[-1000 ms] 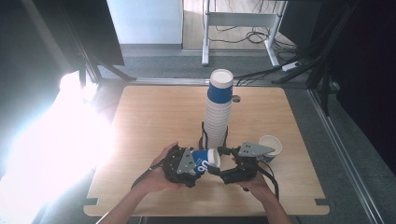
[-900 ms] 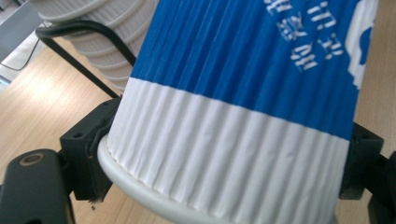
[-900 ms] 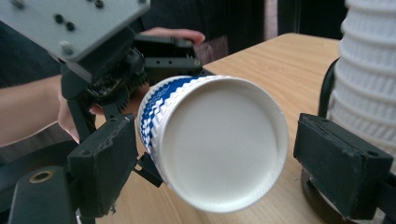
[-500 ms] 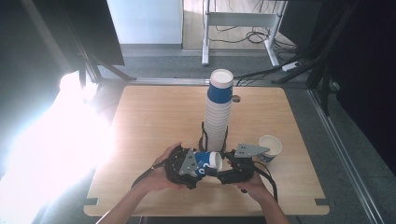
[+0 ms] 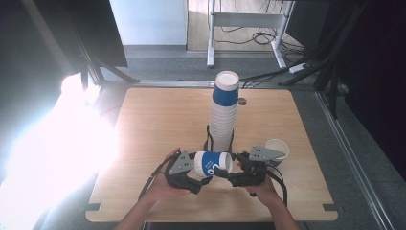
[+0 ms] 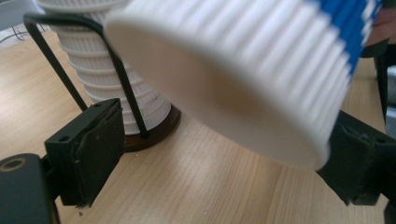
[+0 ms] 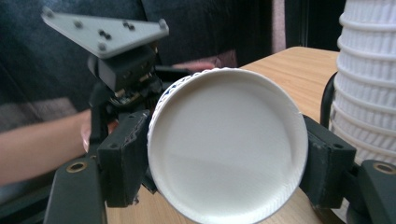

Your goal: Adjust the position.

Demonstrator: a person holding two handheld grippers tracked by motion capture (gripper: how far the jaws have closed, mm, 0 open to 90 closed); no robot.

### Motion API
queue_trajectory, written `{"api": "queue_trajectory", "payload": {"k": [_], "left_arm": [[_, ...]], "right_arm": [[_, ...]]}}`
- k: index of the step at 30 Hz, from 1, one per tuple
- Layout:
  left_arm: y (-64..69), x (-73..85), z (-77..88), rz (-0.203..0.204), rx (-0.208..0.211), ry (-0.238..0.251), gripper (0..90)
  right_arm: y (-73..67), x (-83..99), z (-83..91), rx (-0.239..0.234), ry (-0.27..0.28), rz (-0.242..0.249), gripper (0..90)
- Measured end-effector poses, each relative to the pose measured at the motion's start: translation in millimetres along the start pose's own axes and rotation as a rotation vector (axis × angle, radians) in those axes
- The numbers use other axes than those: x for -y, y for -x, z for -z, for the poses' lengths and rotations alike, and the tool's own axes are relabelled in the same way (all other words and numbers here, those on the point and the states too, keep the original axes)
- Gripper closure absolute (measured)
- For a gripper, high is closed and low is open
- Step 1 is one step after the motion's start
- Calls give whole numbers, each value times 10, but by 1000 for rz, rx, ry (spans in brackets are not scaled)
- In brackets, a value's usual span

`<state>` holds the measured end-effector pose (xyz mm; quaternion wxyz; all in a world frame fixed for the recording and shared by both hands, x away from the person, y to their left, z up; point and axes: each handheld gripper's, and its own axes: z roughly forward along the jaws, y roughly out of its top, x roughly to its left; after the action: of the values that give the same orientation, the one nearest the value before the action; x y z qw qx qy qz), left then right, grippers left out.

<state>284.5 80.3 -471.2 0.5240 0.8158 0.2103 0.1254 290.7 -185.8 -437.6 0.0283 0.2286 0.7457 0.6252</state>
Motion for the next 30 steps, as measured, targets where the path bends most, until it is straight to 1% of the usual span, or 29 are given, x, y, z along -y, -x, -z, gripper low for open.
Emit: {"api": "queue_trajectory", "payload": {"k": [1,4,5,6,7,8,10,11,12,17,20,30], "left_arm": [[-12,17,-13,15,16,15,88],[-52,31,-59,39,43,52,89],[-52,31,-59,39,43,52,87],[-47,15,-67,30,53,62,86],[-47,15,-67,30,53,62,86],[-38,-4,-72,19,55,67,86],[-29,-13,-71,15,61,69,87],[-22,-21,-69,7,64,73,87],[-2,-42,-62,-10,67,77,87],[25,-72,-53,-28,57,82,86],[24,-81,-40,-29,63,86,86],[32,-89,-30,-32,61,83,85]], "right_arm": [[2,-3,10,-3,2,3,276],[0,-3,13,-7,0,5,276],[0,-3,13,-7,0,5,276],[2,0,16,-7,0,3,276],[2,0,16,-7,0,3,276],[9,0,22,-14,4,-3,276],[12,-1,26,-17,5,-5,276],[15,-1,30,-25,5,-10,276],[19,2,32,-33,0,-15,276],[31,8,27,-36,-2,-20,276],[37,8,28,-35,-6,-18,276],[42,4,33,-43,-8,-22,276]]}}
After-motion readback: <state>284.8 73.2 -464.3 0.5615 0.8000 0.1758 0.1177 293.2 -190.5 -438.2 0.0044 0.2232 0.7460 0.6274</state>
